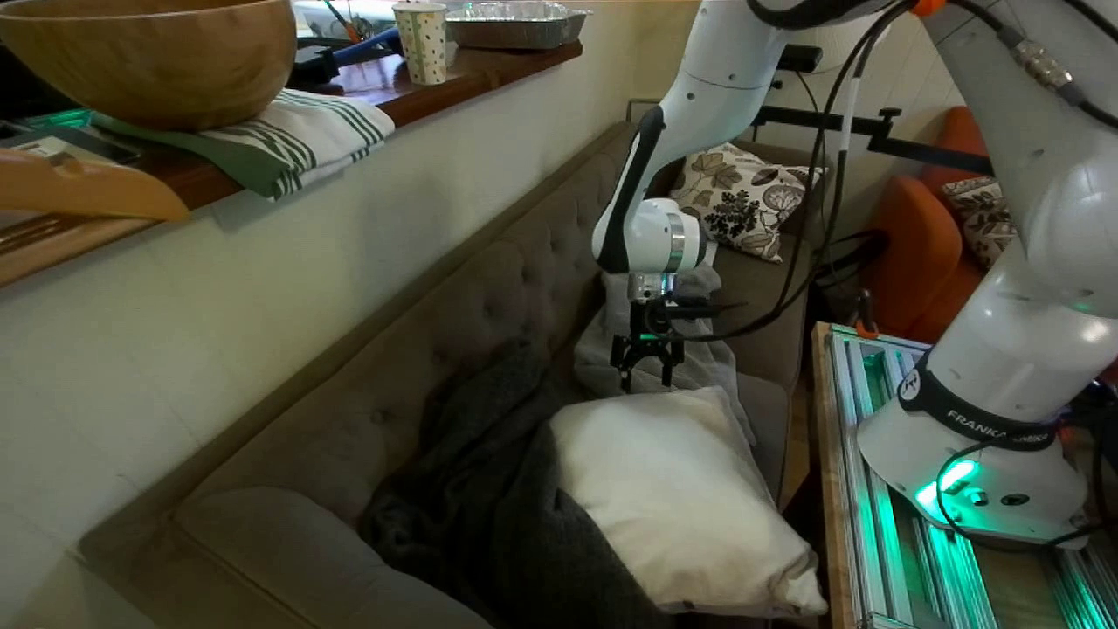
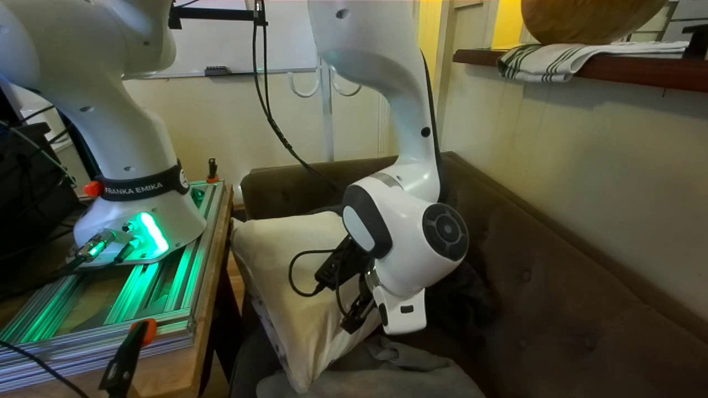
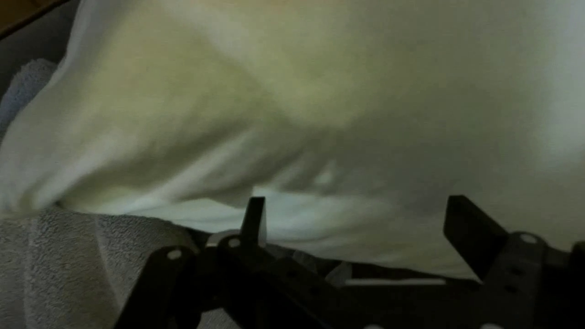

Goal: Shift the pillow to the right

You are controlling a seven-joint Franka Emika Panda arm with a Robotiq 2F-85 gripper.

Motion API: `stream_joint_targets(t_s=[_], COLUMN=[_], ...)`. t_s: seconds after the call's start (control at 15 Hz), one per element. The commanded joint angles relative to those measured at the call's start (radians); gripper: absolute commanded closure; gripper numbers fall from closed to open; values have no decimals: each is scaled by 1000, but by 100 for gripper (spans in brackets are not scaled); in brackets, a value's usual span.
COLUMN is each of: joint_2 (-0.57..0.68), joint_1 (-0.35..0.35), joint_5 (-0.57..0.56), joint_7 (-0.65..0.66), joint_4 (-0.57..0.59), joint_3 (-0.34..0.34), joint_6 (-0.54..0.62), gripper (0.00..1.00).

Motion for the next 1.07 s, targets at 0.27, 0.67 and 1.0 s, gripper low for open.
stream_joint_targets(t_s=[0.27,0.67,1.0], joint_2=[145,158,150], joint_1=[-5,0,0], joint_5=[-138,-151,-146], joint_7=[-39,-27,-21], joint_4=[143,176,168], joint_3=[38,38,34], joint_6=[-150,-177,-168], gripper=[32,74,100])
